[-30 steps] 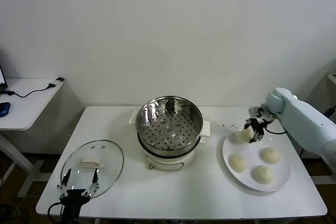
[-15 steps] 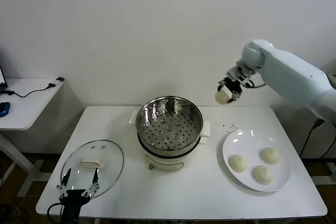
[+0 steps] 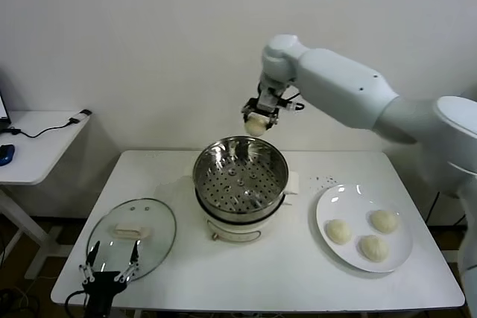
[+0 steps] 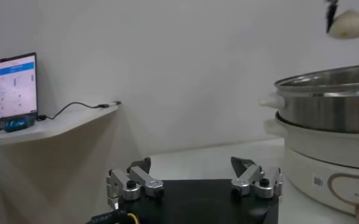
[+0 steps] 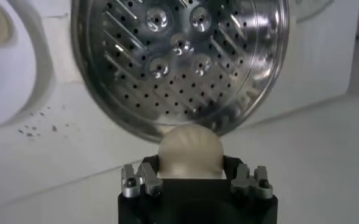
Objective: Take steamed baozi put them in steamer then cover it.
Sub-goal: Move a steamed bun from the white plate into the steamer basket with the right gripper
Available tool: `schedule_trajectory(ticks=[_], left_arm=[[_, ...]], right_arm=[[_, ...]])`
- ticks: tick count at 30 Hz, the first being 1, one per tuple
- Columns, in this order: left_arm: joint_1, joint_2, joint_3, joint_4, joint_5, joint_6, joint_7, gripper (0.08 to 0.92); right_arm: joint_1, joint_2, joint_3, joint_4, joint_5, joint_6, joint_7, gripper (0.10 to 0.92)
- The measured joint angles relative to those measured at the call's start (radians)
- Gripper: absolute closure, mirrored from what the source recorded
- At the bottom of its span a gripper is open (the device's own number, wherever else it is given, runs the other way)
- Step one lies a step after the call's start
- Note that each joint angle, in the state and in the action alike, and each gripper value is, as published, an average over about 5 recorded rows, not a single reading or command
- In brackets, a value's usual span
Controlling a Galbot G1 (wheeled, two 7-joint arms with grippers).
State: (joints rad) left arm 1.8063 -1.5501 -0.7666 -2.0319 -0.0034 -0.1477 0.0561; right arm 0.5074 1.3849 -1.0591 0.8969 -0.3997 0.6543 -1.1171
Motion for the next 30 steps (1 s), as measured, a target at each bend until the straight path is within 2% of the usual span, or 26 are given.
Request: schedule_trajectory(ticks=[9,22,25,30], left_arm=[[-0.002,-0.004,0.003,0.001,-0.001,0.0,-0.002,0.177],[-0.011,-0.004,0.002,0.02,-0.005,0.001,-0.003,0.177],[-0.014,-0.005,0.003,0.023,-0.006,0.001,-0.004,0.177],[-0.018,-0.006,0.006,0.028,-0.008,0.001,-0.006,0.177]], right_arm=[[-0.079,0.063,-0.001,-0.039,-0.103,0.056,0.031,0.338],[-0.141,0.083,-0.016,-0.069,-0.14,0.071,0.032,0.335],[-0.145,0.083,-0.017,-0.072,-0.14,0.066,0.027,0.308],[-0.146,0.082,-0.016,-0.074,-0.129,0.055,0.015,0.215]])
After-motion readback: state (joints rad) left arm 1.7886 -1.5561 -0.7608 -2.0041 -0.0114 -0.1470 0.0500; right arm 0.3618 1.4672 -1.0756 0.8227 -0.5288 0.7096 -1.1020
